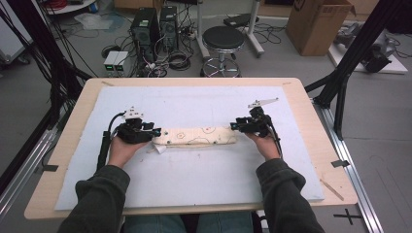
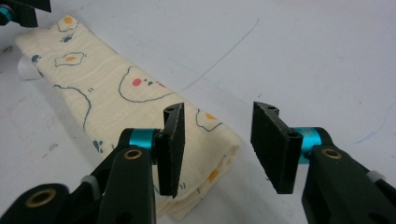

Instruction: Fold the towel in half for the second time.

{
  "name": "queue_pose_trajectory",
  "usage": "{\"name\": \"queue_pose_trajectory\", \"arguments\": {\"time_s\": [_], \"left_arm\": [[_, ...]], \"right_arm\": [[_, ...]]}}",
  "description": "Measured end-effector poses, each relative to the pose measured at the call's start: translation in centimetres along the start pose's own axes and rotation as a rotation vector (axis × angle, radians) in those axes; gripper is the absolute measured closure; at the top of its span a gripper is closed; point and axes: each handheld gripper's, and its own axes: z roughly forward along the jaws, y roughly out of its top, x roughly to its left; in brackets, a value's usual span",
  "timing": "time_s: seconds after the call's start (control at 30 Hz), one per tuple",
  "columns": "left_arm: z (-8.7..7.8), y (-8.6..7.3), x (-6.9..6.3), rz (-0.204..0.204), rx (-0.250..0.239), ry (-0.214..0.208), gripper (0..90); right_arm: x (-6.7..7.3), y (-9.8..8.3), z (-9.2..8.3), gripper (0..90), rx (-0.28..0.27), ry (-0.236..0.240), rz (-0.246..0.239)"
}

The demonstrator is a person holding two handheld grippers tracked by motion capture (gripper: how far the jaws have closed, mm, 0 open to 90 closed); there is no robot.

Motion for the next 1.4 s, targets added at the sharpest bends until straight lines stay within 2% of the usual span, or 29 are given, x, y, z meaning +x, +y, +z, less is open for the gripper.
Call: {"name": "queue_pose_trajectory", "arguments": {"time_s": [0.63, 1.4], "left_arm": [[-1.2, -0.1, -0.2, 0.007, -0.022, -0.021, 50.2], [-1.9, 0.0, -0.7, 0.025, -0.035, -0.038, 43.9]], "right_arm": [[0.7, 0.2, -0.6, 38.4, -0.024, -0.020, 0.001], [1.5, 0.4, -1.1, 31.1, -0.034, -0.010, -0.009]]}}
